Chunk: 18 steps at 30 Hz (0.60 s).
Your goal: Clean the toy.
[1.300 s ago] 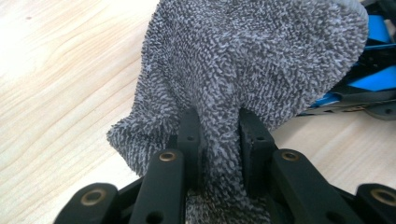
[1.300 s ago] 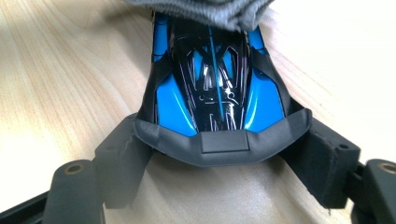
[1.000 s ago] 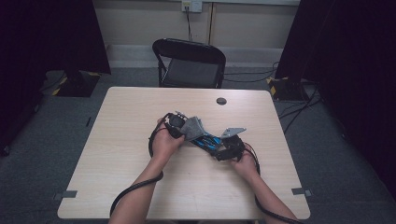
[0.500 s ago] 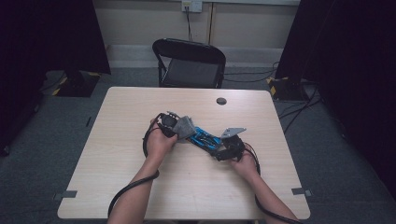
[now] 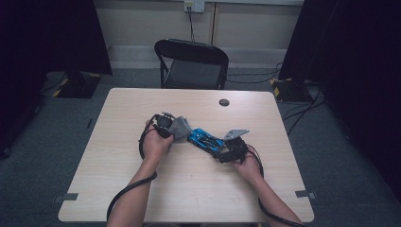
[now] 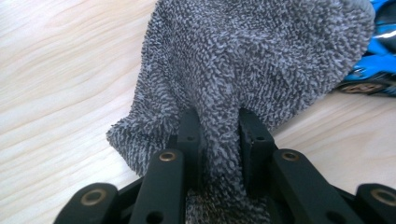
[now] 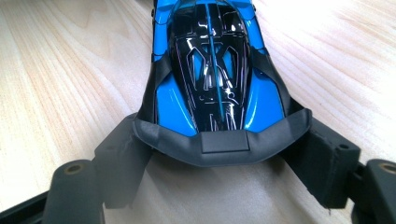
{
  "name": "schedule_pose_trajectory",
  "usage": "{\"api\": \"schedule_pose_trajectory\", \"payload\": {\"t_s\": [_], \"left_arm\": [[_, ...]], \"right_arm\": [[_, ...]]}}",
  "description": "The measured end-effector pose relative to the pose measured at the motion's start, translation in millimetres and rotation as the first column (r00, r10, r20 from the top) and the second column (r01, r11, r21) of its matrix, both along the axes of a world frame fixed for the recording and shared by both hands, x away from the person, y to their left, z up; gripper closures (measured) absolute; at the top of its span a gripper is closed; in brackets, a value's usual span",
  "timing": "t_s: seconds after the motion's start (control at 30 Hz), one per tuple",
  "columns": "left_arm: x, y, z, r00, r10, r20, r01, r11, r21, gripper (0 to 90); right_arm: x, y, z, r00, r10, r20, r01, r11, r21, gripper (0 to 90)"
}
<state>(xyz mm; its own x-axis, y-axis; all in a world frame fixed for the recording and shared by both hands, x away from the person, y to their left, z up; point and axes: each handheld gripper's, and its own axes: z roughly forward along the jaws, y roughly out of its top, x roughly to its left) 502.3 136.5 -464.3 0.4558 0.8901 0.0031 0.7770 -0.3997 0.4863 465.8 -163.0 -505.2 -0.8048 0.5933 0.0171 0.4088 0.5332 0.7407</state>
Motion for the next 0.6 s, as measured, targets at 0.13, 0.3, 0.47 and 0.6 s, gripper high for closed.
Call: {"api": "schedule_pose_trajectory", "payload": {"t_s": [0.13, 0.3, 0.47, 0.6], "left_arm": [[-4.9, 9.5, 0.0, 1.0, 0.007, 0.002, -0.007, 1.0, 0.005, 73.7], [-12.6, 18.3, 0.2, 1.0, 0.0, 0.008, 0.0, 0.9997, -0.023, 73.5], [-19.6, 22.7, 0.7, 0.9998, -0.009, 0.016, 0.009, 0.9999, -0.005, 73.5], [-24.6, 27.7, 1.5, 0.9999, -0.013, 0.01, 0.013, 0.9997, -0.018, 73.6]], "right_arm": [[-0.3, -0.2, 0.0, 1.0, -0.001, -0.001, 0.001, 1.0, 0.0, 25.0], [-0.2, -0.2, 0.0, 1.0, -0.002, -0.002, 0.002, 1.0, 0.0, 24.8], [-0.5, -0.2, 0.0, 1.0, -0.004, -0.001, 0.004, 1.0, 0.0, 24.7], [-1.0, -0.2, 0.0, 1.0, -0.009, -0.001, 0.009, 1.0, -0.002, 24.2]]}}
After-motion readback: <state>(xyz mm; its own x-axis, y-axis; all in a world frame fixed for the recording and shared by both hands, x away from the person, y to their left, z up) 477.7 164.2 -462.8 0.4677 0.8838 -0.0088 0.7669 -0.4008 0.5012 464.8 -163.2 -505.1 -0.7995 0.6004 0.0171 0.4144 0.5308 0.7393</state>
